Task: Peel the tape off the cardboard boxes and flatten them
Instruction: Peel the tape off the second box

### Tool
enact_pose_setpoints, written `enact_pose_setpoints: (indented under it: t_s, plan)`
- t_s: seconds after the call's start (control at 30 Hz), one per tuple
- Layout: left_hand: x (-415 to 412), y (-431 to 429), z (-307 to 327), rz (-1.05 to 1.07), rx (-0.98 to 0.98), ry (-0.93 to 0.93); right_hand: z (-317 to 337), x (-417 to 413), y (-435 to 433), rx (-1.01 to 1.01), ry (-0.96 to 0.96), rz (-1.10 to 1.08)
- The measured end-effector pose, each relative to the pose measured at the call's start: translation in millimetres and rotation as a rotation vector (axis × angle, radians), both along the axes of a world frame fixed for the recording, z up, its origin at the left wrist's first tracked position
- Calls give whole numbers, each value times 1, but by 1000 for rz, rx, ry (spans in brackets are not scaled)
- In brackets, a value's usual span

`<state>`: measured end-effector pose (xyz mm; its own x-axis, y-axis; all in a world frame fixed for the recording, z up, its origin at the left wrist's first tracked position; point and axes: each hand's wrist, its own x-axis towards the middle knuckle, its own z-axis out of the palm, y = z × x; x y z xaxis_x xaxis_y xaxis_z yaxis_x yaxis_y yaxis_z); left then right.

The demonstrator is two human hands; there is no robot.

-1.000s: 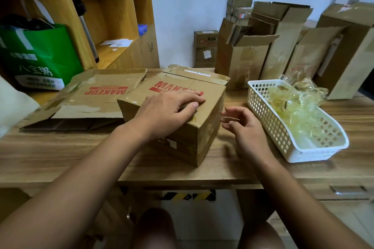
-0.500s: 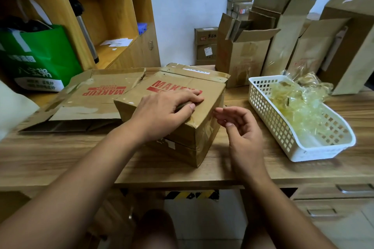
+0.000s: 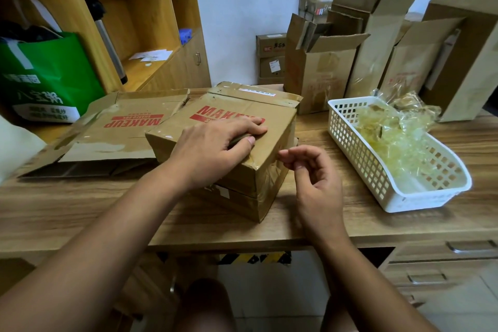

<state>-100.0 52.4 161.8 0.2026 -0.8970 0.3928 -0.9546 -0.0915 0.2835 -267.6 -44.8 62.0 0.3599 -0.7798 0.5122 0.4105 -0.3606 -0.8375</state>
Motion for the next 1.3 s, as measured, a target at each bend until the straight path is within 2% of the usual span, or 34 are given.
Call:
enact_pose_setpoints:
  t_s: [1.3]
  plan:
    - [0,-1,-1,12,-4,-8,3,8,0,102,-61,-47]
